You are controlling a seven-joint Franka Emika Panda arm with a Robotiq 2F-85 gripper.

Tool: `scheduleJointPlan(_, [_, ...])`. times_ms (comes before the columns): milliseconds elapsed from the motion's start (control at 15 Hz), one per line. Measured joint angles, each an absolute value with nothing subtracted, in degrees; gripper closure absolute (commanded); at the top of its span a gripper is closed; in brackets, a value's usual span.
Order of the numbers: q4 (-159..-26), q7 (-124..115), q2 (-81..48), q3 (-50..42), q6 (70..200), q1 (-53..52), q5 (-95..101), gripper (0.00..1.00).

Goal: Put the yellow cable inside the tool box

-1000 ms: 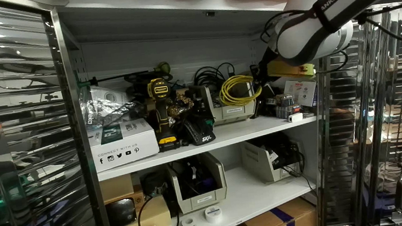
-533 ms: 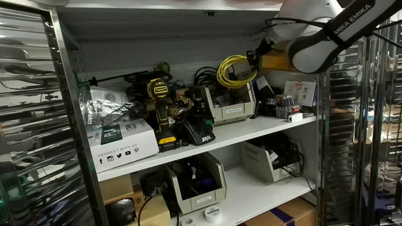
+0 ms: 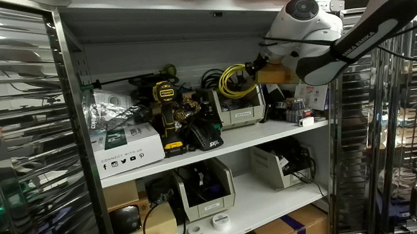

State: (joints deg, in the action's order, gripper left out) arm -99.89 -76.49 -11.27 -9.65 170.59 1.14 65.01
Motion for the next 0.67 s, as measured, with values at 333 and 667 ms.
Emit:
scheduleJointPlan(333, [-94.1,-85.3,-17.2,-10.0,166.3,-1.9,75.2,0.96])
scheduleJointPlan(667, [-89.4,-91.7,-20.8,-10.7,162.4,-3.3,87.7,0.96])
